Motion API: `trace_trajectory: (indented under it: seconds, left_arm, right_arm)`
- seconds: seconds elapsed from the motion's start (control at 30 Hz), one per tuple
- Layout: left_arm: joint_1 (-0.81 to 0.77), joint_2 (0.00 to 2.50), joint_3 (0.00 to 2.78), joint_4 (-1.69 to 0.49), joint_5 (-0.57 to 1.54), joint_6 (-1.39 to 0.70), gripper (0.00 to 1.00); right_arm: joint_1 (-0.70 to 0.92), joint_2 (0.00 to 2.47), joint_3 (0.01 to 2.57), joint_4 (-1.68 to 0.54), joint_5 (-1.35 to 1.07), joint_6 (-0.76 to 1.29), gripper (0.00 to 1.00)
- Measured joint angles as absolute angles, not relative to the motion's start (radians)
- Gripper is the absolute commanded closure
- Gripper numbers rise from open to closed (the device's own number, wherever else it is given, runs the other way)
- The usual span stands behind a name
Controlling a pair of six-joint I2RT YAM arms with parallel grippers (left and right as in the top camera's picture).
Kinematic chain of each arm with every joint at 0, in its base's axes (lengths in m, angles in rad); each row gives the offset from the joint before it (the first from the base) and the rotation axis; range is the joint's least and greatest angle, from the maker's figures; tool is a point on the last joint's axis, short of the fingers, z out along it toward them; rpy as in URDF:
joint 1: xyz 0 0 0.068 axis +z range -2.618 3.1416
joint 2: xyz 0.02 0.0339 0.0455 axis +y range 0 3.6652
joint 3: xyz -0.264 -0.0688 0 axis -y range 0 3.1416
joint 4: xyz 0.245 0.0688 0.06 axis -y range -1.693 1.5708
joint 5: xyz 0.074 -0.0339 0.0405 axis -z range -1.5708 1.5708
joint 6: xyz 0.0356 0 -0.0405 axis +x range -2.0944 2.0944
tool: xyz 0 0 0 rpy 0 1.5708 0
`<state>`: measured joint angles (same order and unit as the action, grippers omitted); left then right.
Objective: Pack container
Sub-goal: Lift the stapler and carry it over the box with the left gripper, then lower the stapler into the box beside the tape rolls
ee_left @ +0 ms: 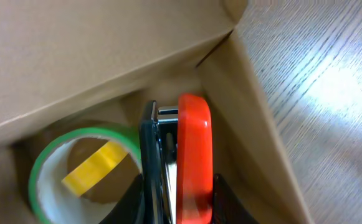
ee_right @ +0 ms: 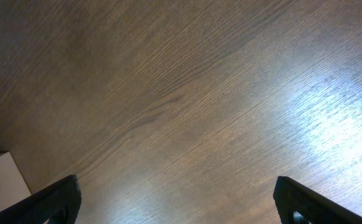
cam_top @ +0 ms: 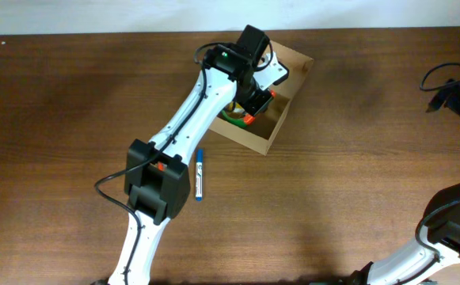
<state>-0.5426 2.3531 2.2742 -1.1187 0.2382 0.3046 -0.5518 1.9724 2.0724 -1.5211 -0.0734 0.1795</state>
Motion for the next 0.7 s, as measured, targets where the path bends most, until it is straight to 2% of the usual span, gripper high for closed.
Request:
trace_trajectory:
  seconds: [0.37, 0.7]
  left_arm:
    - [-0.558, 2.355, 2.274, -1.083, 0.237, 0.132, 0.98]
    - [-0.591, 2.435, 2.274, -1.092, 0.235, 0.059, 0.98]
  right_arm:
    - [-0.552, 1.972, 2.072, -1.513, -0.073, 0.179, 0.00]
    - [-0.552, 1.974, 2.072, -1.513, -0.073, 0.179, 0.01]
